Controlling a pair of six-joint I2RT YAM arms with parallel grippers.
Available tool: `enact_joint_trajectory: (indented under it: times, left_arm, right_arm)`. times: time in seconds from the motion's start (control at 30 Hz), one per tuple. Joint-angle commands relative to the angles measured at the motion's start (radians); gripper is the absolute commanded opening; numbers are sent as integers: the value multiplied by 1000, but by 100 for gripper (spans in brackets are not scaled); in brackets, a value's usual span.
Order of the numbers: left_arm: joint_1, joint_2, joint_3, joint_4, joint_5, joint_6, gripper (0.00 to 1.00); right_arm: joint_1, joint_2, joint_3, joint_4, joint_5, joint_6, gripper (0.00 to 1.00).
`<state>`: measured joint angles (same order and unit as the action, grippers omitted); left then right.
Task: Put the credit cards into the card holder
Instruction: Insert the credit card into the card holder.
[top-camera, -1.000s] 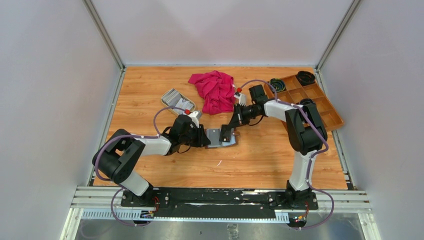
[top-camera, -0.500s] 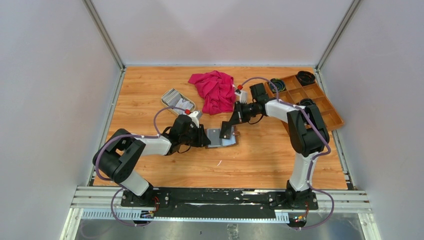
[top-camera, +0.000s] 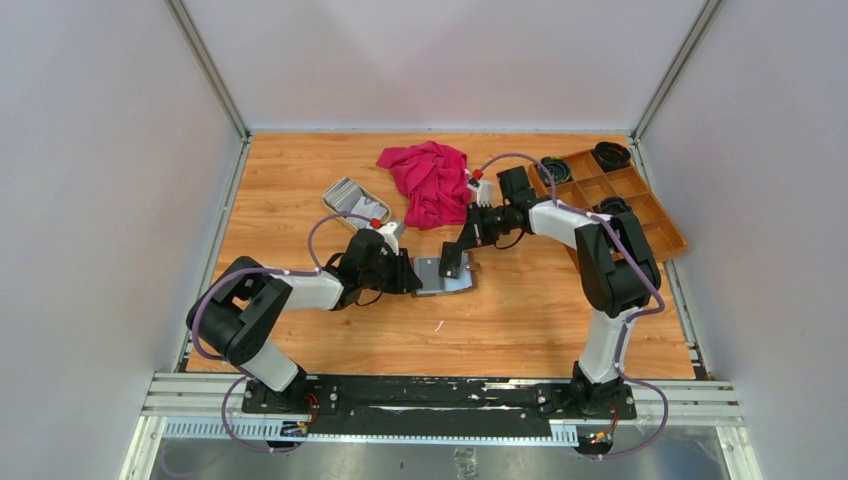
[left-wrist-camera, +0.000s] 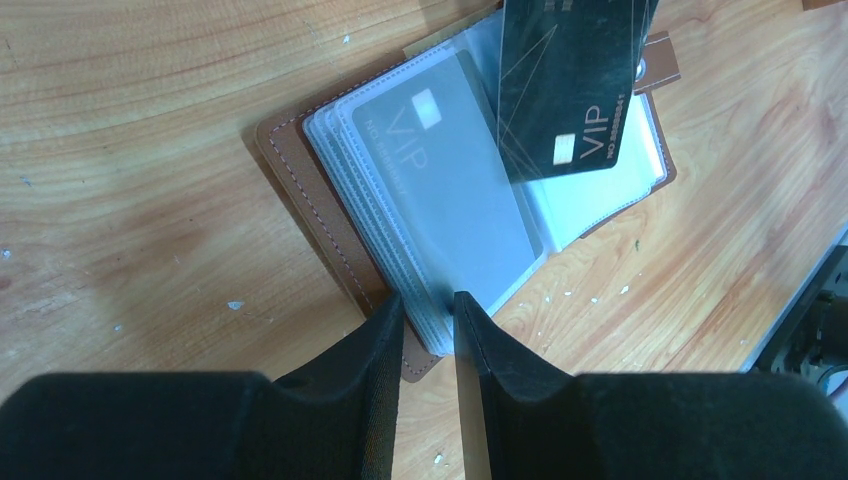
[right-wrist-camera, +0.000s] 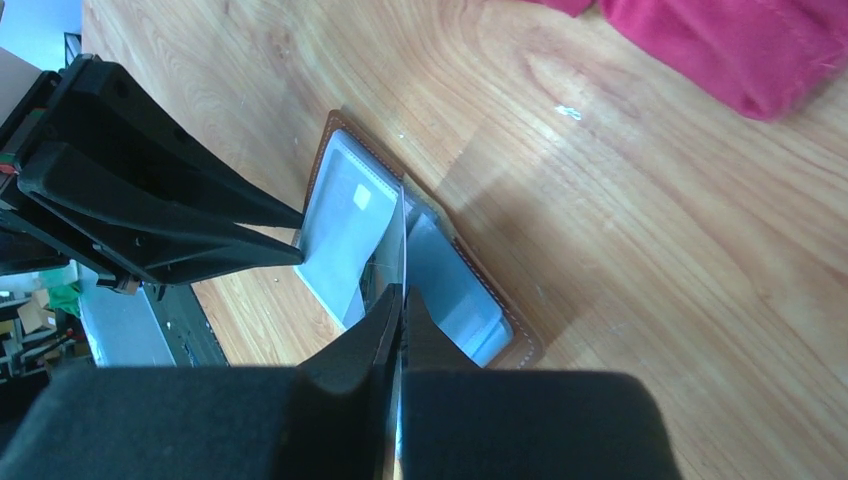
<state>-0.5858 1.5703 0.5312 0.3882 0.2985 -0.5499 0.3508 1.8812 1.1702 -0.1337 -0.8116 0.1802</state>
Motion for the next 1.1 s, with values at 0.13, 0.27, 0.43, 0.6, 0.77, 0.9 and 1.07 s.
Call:
enact_joint_trajectory:
  times: [0.13,0.27,0.43,0.6,0.77,0.9,1.07]
  left_arm:
    - [-8,31,-2,-49,-6,20,28]
    - [-7,35,1,-50,-4,19,28]
    - [-8,40,3,-49,-2,20,28]
    - [-8,52,12,-49,5,20,28]
    - [-7,53,16,-49,11,21,28]
    - [-7,56,16,-49,17,19,29]
    - [-7,62,19,-49,21,19,29]
  right_arm:
    - [41,14,-24,-23,24,-38,0]
    - [40,17,-32,-35,5,-30,0]
    - [40,45,-21,-107,12,-75,0]
    - [44,57,-9,-140,39,-77,0]
    - [51,74,-7,-143,47,-54,0]
    - [58,105,11,-162,33,-43,0]
    - [59,119,11,-163,52,-9,0]
